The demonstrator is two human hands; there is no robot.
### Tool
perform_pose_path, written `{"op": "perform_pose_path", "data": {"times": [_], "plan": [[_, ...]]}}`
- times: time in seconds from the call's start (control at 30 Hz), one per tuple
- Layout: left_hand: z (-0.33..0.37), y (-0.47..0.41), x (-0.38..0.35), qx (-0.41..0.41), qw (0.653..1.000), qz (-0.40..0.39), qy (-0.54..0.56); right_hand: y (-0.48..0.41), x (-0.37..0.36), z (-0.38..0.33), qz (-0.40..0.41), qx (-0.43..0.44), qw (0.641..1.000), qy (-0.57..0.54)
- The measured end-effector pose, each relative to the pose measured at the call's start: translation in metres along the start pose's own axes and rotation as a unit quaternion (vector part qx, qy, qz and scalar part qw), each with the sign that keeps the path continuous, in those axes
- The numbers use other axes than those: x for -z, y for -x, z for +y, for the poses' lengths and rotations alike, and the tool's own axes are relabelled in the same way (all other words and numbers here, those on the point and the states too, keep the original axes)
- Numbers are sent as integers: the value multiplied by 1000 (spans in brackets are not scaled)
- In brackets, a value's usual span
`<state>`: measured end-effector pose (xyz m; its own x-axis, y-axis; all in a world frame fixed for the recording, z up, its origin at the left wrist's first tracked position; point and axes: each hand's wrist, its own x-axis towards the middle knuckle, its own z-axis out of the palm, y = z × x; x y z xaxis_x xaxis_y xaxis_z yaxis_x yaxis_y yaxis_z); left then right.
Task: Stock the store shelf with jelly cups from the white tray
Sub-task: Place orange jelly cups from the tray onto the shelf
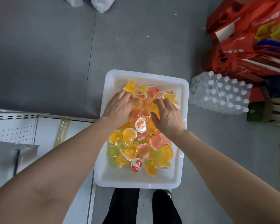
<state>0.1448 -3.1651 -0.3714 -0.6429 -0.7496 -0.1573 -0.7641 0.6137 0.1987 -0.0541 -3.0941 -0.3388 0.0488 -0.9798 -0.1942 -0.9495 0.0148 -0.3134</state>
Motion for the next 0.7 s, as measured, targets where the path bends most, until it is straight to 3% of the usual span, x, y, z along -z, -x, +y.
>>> {"op": "perform_pose_path", "data": {"times": [0.07,0.2,0.4,0.57,0.7], "plan": [[4,-8,-2,11,999,-4,-37,4,7,13,1,-7,1000,9],[8,-12,5,31,996,-39,-80,11,9,37,-86,-15,995,56],[17,15,39,137,989,8,44,16,31,35,-82,-6,997,-14],[65,53,85,288,930,69,216,19,92,28,-38,54,997,-45],[106,91,119,354,878,117,301,24,151,17,15,149,987,-62]]}}
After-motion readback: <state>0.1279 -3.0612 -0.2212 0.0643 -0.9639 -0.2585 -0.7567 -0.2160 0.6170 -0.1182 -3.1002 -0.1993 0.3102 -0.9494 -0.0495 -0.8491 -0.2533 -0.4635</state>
